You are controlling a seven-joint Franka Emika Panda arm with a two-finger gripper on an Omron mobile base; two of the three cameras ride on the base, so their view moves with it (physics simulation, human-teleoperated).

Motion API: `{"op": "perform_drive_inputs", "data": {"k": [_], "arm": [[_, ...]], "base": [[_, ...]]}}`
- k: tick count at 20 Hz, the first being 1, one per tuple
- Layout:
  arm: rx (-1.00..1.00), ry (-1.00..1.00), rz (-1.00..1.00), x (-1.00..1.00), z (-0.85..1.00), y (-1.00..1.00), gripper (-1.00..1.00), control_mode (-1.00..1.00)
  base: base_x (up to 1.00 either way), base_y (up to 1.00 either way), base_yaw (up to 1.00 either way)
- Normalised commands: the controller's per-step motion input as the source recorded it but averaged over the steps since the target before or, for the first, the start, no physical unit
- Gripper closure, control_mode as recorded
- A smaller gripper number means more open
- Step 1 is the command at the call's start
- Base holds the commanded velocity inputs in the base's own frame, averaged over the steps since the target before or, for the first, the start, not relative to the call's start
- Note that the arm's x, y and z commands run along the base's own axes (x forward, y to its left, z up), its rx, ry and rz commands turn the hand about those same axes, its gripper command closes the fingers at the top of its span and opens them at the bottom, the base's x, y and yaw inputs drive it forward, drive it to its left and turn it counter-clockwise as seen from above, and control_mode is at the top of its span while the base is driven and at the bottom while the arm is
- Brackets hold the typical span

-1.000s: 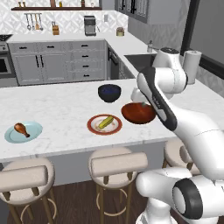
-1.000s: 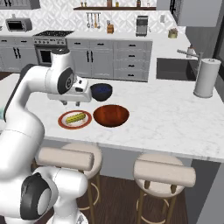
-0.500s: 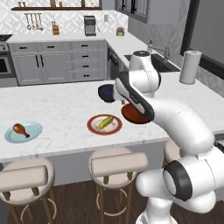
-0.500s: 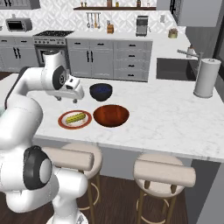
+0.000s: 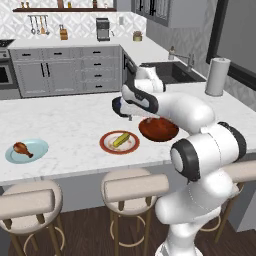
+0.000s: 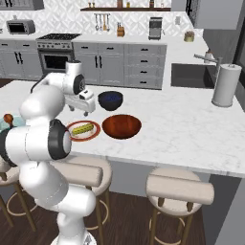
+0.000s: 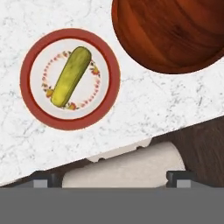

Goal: Pick the chicken drumstick and cucumber from their plates and place them in the bowl. Then put the bowl in the fridge.

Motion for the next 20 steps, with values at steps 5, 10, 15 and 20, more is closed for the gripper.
{"op": "perform_drive_inputs", "data": {"k": [5, 10, 15, 20], "arm": [[-0.07, 0.13, -0.05, 0.47, -0.52, 0.25, -1.00, -1.00], [-0.06, 0.06, -0.03, 0.40, -0.61, 0.16, -1.00, -1.00], [0.00, 0.07, 0.00, 0.09, -0.59, 0.00, -1.00, -1.00], [0.00, 0.03, 0.00, 0.03, -0.36, 0.06, -1.00, -1.00]], "base": [[0.00, 0.00, 0.00], [0.00, 0.00, 0.00], [0.00, 0.00, 0.00], [0.00, 0.00, 0.00]]}}
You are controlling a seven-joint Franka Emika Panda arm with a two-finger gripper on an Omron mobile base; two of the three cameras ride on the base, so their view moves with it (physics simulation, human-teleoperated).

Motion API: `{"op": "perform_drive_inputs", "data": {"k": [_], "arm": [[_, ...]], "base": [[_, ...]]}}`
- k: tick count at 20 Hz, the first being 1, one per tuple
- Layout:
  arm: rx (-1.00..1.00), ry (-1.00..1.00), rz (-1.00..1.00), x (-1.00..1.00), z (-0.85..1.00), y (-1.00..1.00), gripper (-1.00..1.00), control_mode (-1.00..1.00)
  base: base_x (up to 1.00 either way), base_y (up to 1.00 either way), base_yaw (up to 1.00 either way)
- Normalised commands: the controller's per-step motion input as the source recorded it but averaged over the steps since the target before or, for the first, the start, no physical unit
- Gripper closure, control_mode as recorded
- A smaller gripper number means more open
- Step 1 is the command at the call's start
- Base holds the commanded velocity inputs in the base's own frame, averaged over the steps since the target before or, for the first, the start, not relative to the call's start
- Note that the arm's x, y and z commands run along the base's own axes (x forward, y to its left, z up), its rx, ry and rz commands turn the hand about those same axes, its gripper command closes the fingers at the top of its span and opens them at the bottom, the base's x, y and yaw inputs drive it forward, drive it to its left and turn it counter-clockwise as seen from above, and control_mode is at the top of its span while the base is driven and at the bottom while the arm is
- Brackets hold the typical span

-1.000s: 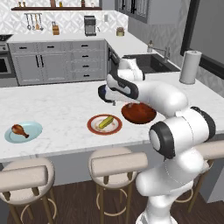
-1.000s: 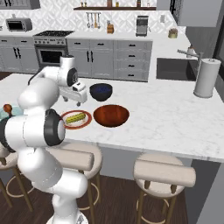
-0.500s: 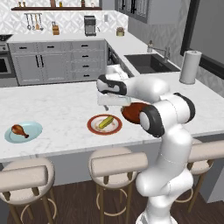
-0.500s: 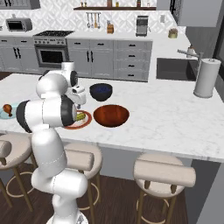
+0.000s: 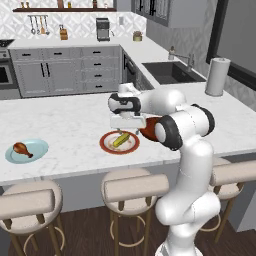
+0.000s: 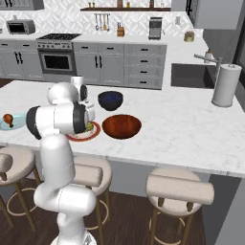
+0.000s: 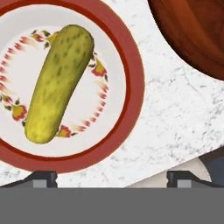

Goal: Pick the chicken drumstick and cucumber from their plates and place them in the bowl. Then put the bowl in the fridge.

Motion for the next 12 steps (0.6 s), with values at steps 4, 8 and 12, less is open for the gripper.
{"op": "perform_drive_inputs", "data": {"k": [4, 8, 12], "arm": [[0.00, -0.01, 0.00, 0.34, -0.03, 0.32, -1.00, -1.00], [0.00, -0.01, 0.00, 0.28, -0.12, 0.19, -1.00, -1.00], [0.00, -0.02, 0.00, 0.18, -0.30, 0.00, -1.00, -1.00]], "base": [[0.00, 0.00, 0.00], [0.00, 0.00, 0.00], [0.00, 0.00, 0.00]]}}
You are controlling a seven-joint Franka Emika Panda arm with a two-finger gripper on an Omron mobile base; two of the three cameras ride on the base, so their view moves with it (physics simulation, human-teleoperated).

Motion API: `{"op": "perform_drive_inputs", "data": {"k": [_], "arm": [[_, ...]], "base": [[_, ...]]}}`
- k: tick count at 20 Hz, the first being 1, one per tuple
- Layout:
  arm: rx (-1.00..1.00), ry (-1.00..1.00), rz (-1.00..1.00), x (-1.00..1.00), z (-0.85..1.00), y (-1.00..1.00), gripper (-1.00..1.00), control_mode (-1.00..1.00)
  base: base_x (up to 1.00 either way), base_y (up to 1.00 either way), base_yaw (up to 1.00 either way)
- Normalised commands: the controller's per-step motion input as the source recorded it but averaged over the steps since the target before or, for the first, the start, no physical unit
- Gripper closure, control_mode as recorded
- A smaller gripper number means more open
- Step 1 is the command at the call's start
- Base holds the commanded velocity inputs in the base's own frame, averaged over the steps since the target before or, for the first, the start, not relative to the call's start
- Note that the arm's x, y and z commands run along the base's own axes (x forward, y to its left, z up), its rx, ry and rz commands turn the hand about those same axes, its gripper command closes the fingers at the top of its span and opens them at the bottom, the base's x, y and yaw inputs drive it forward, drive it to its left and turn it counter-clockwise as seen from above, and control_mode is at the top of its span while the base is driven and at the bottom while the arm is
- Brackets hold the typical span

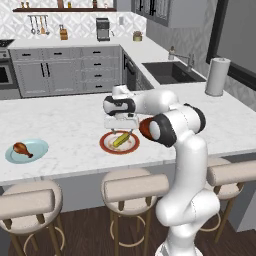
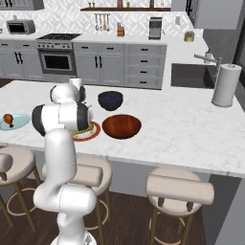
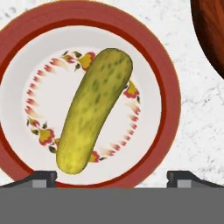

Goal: Pick the chicken drumstick and cucumber from their plates and place them in the bowl. Then put the bowl in the fridge.

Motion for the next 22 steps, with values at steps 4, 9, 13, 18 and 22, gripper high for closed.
{"op": "perform_drive_inputs", "data": {"k": [4, 9, 13, 18, 22], "arm": [[0.00, -0.06, 0.00, 0.27, -0.30, 0.03, -1.00, -1.00], [0.00, -0.02, 0.00, 0.14, -0.33, 0.00, -1.00, -1.00], [0.00, -0.01, 0.00, 0.17, -0.32, 0.04, -1.00, -1.00], [0.00, 0.00, 0.00, 0.16, -0.12, 0.07, -1.00, -1.00], [0.00, -0.05, 0.00, 0.00, -0.24, 0.00, -1.00, -1.00]], "base": [[0.00, 0.00, 0.00], [0.00, 0.00, 0.00], [0.00, 0.00, 0.00], [0.00, 0.00, 0.00], [0.00, 0.00, 0.00]]}}
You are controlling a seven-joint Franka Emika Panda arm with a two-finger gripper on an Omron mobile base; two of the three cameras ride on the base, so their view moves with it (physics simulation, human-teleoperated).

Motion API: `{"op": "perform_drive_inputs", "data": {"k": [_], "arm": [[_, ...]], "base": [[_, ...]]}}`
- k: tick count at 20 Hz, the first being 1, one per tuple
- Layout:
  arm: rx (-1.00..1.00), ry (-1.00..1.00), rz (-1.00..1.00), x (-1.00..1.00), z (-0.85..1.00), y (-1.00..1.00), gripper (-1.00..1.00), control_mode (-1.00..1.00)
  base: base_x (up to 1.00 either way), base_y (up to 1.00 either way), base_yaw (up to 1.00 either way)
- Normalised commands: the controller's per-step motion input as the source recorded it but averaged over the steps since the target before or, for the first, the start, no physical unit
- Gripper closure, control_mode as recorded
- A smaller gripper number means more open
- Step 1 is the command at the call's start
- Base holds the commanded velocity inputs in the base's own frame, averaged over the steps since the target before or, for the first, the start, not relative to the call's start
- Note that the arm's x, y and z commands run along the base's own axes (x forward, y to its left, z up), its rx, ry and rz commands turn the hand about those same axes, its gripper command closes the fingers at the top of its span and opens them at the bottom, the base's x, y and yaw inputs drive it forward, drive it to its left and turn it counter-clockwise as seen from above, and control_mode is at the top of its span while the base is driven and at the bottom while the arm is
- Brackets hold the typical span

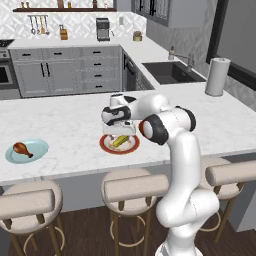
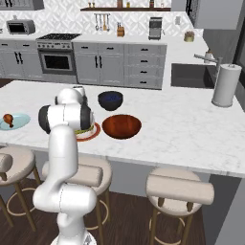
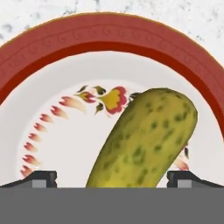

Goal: Pick the chicken drumstick and cucumber from their plates and place them in the bowl. Then put the bowl in the fridge.

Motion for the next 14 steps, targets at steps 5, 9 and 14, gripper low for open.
{"op": "perform_drive_inputs", "data": {"k": [5, 9, 14], "arm": [[0.03, -0.02, 0.00, 0.00, -0.34, 0.00, -1.00, -1.00], [0.03, -0.03, 0.00, 0.00, -0.30, 0.00, 1.00, -1.00], [0.00, -0.12, 0.00, 0.00, -0.20, 0.00, 1.00, -1.00]], "base": [[0.00, 0.00, 0.00], [0.00, 0.00, 0.00], [0.00, 0.00, 0.00]]}}
